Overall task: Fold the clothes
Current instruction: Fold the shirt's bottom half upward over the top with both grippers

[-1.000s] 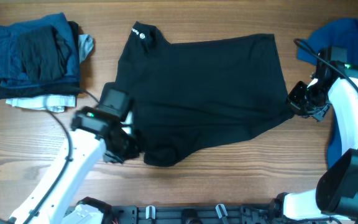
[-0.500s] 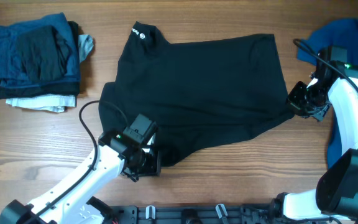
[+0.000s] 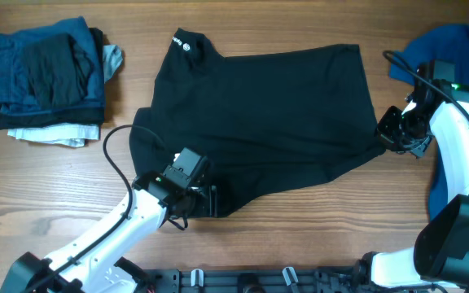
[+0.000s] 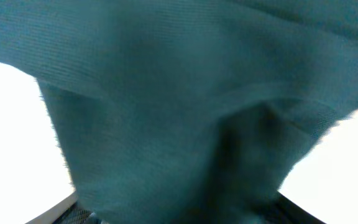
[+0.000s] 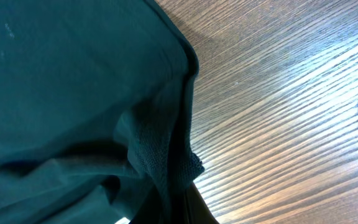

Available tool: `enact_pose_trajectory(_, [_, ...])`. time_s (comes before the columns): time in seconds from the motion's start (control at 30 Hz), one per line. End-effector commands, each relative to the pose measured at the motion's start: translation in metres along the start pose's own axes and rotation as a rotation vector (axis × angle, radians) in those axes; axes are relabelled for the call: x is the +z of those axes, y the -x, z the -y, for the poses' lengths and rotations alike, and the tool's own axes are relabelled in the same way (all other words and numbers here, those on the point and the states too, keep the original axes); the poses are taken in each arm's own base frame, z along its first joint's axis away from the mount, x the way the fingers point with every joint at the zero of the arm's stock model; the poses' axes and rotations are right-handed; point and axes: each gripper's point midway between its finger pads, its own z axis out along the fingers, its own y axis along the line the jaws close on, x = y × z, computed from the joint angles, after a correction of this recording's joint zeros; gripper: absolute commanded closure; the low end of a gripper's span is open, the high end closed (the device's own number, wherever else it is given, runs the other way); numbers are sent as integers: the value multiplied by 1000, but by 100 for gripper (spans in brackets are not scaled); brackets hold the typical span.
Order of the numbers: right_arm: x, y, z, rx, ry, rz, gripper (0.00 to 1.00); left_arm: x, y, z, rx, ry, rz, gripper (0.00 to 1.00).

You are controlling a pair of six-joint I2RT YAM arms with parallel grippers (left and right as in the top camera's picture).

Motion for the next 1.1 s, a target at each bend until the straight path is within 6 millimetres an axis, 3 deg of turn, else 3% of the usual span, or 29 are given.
enact_pose_trajectory(0.0, [-4,7,-4,-20,12,18,96,8,1,-20,-12,113,7,31])
enact_pose_trajectory(0.23, [-4,7,-4,-21,13,19,95,22,3,-22,-38,134,-13,33])
enact_pose_trajectory(0.3, [-4,7,-4,-21,13,21,95,26,7,-19,-26,126,-4,37])
enact_pose_trajectory(0.47, [-4,7,-4,-20,14,21,95,26,3,-20,-28,128,-21,83])
enact_pose_trajectory(0.57, [-4,7,-4,-20,13,21,95,22,-4,-19,-32,120,-60,94])
enact_pose_trajectory(0.73, [-4,6,-3,-19,11,15,96,-4,-8,-5,-48,91,-114,96])
enact_pose_trajectory(0.93, [-4,0,-1,9,1,-9,96,-60,1,9,-52,103,-122,96])
enact_pose_trajectory(1.07, [-4,-2,3,19,-22,-17,96,-76,6,10,-60,121,-119,96])
